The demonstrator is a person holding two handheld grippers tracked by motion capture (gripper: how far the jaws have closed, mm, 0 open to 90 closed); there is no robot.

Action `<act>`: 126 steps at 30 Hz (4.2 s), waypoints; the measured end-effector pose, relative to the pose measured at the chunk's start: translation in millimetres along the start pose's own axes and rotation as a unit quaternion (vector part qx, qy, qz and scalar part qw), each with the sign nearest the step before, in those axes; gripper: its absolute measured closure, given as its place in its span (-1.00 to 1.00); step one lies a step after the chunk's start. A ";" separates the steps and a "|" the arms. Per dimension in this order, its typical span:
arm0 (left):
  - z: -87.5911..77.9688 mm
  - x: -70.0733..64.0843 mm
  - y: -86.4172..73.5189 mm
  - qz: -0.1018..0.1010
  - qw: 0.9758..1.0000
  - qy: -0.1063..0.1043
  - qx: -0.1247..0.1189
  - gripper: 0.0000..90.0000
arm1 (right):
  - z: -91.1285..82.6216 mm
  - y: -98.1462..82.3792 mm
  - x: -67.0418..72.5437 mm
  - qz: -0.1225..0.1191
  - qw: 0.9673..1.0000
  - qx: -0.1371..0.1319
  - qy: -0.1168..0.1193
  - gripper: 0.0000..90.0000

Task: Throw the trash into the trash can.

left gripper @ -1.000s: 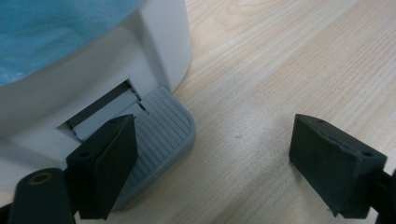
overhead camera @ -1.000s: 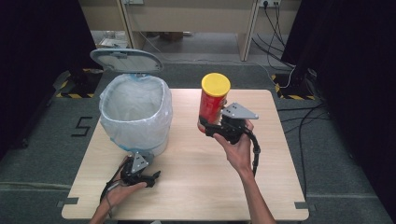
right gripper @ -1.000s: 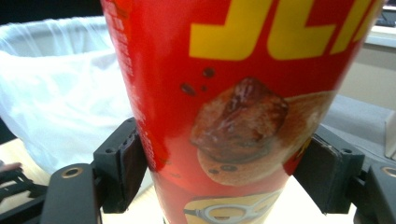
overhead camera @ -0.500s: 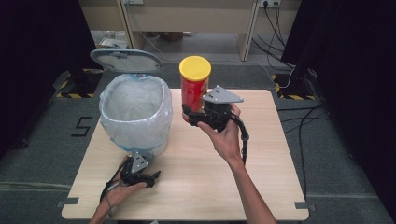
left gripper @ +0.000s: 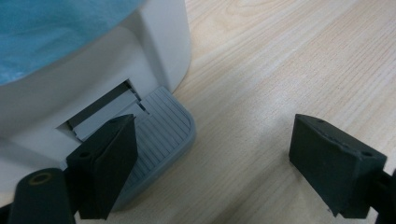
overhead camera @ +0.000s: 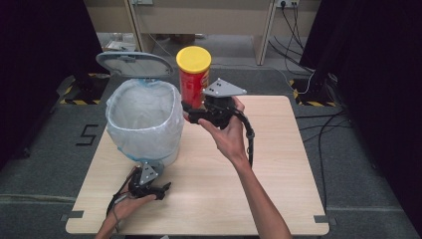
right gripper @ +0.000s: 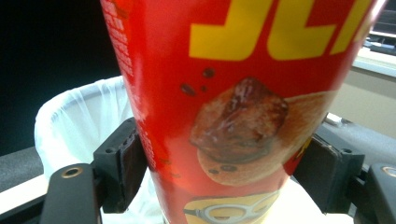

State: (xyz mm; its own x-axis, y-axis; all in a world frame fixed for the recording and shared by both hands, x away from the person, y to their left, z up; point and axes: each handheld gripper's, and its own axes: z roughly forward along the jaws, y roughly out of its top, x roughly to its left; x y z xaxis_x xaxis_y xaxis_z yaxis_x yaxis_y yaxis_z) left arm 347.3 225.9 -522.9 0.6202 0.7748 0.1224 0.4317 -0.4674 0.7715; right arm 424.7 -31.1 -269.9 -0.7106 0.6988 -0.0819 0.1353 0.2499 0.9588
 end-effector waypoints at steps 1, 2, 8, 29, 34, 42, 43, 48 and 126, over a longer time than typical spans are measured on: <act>-0.4 0.4 0.4 0.002 1.000 -0.002 0.004 -0.68 | 2.8 3.0 2.3 0.001 1.000 -0.003 0.004 -0.44; -0.3 0.3 0.3 0.001 1.000 -0.001 0.003 -0.68 | 3.9 4.6 3.6 0.001 1.000 -0.005 0.006 -0.44; -0.2 0.2 0.4 0.001 1.000 0.000 0.003 -0.68 | 9.6 13.8 10.0 -0.006 1.000 -0.008 0.011 -0.44; -0.4 0.3 0.6 0.001 1.000 -0.003 0.006 -0.68 | 47.5 41.2 41.5 -0.016 0.999 -0.007 0.051 -0.44; -0.4 0.3 0.5 0.001 1.000 -0.003 0.005 -0.68 | 59.5 45.8 50.7 -0.026 0.998 0.002 0.060 -0.44; -0.4 0.2 0.2 -0.001 1.000 -0.004 0.005 -0.68 | 76.1 45.7 60.1 -0.022 0.997 0.012 0.070 -0.44; -0.4 0.2 0.3 -0.001 1.000 -0.004 0.005 -0.68 | 78.4 45.7 61.0 -0.024 0.997 0.012 0.072 -0.44; -0.3 0.3 0.3 -0.001 1.000 -0.005 0.005 -0.68 | 91.3 44.1 67.7 -0.020 0.996 0.028 0.084 -0.44; -0.6 0.9 -1.2 0.006 1.000 -0.004 -0.001 -0.68 | -67.1 -160.4 -87.2 0.080 0.989 0.096 -0.080 -0.60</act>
State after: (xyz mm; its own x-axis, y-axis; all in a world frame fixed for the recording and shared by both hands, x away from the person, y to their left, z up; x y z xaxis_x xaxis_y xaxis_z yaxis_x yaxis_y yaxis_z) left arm 346.9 227.4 -523.3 0.6307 0.7655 0.1270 0.4230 -0.4764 0.7708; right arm 418.7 -177.1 -398.3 -0.5531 0.8331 0.0103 0.3769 0.2392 0.8948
